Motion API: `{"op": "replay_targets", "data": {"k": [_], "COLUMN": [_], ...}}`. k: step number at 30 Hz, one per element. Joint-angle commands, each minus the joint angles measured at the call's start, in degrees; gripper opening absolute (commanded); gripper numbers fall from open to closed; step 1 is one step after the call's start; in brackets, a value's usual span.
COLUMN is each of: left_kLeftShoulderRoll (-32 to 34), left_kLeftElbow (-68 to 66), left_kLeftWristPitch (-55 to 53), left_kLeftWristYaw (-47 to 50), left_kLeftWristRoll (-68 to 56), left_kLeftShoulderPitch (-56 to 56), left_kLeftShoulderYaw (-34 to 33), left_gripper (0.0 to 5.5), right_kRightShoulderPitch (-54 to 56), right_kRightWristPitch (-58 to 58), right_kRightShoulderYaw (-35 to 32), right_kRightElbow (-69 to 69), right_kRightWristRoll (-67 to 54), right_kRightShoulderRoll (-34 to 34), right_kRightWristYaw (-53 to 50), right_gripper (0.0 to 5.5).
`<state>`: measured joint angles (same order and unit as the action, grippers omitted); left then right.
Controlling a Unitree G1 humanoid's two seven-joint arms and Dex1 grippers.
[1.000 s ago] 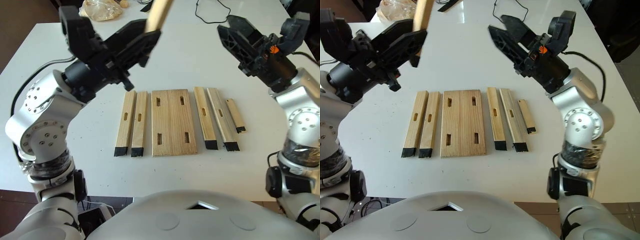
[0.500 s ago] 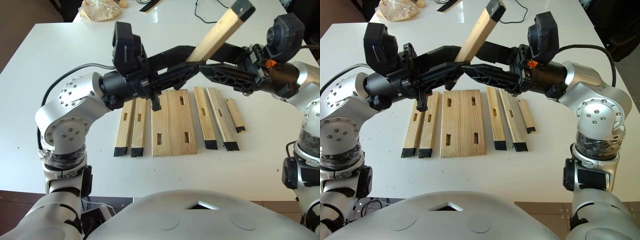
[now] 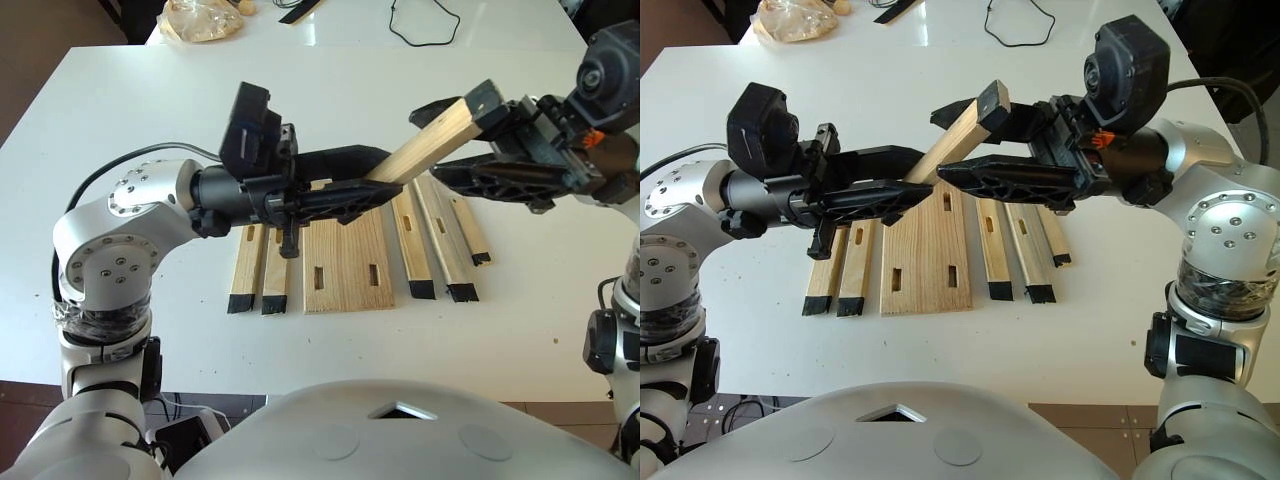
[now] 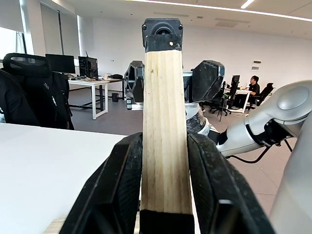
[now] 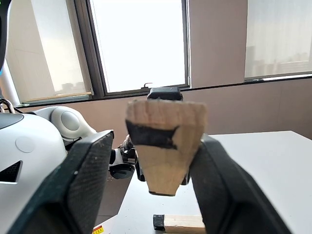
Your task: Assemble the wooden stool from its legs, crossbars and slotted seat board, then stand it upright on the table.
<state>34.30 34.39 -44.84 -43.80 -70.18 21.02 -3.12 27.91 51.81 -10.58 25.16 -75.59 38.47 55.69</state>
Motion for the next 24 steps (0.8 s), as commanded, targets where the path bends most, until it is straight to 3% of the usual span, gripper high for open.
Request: {"op": "replay_targets", "data": {"k": [1, 8, 18, 24], "left_kLeftShoulderRoll": [0.11, 0.57, -0.92, -1.26], "left_kLeftElbow": [0.12, 0.56, 1.89, 1.06], "left_kLeftWristPitch": [-0.38, 1.85, 7.11, 7.32], "left_kLeftWristYaw": [2.02, 1.01, 0.50, 0.86], "left_kLeftWristRoll": [-0.88, 4.91, 14.56, 15.25], "left_kLeftShoulderPitch": [1.10, -0.30, -2.04, -0.79], "left_kLeftShoulderYaw": [-0.60, 0.53, 3.75, 2.46], "left_gripper": [1.31, 1.31, 1.31, 1.31], "right_kRightShoulderPitch": [-0.37, -1.77, -2.29, -3.92], "right_kRightWristPitch": [-0.47, -0.59, -1.67, -5.24], "right_kRightShoulderYaw": [1.50, 2.62, 4.03, 6.09], "right_kRightElbow": [1.59, 2.69, 2.06, 1.57], "right_kRightWristRoll": [1.14, 1.21, 5.45, 12.80], "right_kRightShoulderRoll": [0.37, 0.52, 1.47, 3.50], "right_kRightWristYaw": [1.16, 1.08, 1.79, 4.90], "right_gripper": [2.63, 2.63, 1.41, 1.31]}}
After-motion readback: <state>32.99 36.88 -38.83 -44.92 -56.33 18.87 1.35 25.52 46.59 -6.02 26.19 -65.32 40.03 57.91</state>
